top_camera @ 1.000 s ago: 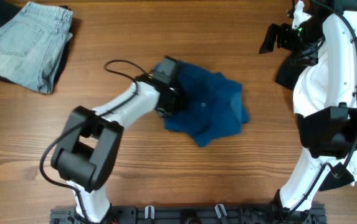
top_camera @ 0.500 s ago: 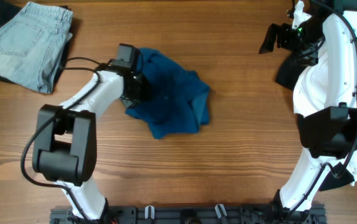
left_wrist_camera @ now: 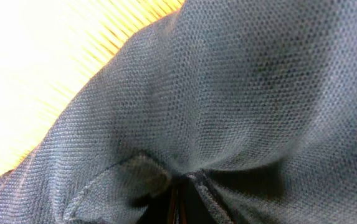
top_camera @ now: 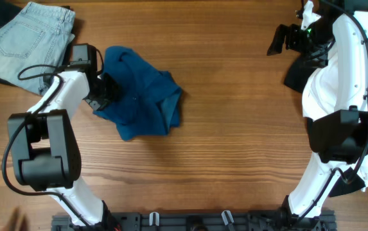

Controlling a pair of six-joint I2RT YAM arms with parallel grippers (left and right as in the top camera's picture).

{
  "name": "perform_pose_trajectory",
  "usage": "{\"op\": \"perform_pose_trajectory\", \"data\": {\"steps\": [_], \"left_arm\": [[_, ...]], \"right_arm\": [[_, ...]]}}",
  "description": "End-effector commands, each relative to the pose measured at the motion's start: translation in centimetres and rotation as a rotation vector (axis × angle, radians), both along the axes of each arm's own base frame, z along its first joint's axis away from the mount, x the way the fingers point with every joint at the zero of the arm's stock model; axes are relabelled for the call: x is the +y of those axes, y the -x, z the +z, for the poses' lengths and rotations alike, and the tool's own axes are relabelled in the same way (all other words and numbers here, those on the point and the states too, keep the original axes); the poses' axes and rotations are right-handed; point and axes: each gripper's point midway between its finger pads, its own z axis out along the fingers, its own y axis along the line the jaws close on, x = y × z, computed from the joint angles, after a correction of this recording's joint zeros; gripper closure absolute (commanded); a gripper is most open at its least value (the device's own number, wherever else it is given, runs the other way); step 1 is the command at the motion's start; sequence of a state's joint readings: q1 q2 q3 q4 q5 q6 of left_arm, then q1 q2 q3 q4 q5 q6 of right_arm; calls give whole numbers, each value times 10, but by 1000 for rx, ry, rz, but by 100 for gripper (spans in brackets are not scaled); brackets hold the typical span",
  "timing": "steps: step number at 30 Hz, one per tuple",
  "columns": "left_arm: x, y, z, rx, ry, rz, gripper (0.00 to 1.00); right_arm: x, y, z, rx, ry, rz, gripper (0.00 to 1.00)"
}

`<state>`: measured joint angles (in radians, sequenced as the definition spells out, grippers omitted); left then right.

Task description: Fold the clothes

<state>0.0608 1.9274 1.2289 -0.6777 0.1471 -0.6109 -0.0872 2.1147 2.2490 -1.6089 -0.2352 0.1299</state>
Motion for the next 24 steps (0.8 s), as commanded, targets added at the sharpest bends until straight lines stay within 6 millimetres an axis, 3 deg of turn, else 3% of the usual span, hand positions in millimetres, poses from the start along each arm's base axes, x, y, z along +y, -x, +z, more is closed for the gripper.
{"op": "perform_pose_trajectory", "data": {"steps": [1, 2, 3, 4, 5, 6, 10, 14, 19, 24], "left_arm": [[28, 25, -28, 108, -123, -16, 92], [22, 26, -28, 109, -98, -25, 81], [13, 26, -27, 108, -63, -37, 53], [4, 26, -27, 105, -26, -51, 39], [-6, 25, -26, 102, 3, -66, 16], [-16, 25, -24, 97, 26, -86, 0], [-37, 24, -15, 74, 29, -140, 0], [-55, 19, 6, 15, 28, -177, 1], [-85, 24, 58, -89, 44, -221, 1], [-102, 28, 113, -234, 54, -257, 2]], "right_arm": [[0, 0, 18, -52, -9, -7, 0], [0, 0, 18, -52, -9, -8, 0], [0, 0, 18, -52, -9, -8, 0], [0, 0, 18, -52, -9, -8, 0], [0, 0, 18, -52, -9, -8, 0], [0, 0, 18, -53, -11, -8, 0], [2, 0, 19, -54, -24, -6, 0], [2, 0, 19, -54, -24, -6, 0], [7, -1, 20, -56, -53, -3, 0], [8, -1, 21, -57, -57, -1, 0]]}}
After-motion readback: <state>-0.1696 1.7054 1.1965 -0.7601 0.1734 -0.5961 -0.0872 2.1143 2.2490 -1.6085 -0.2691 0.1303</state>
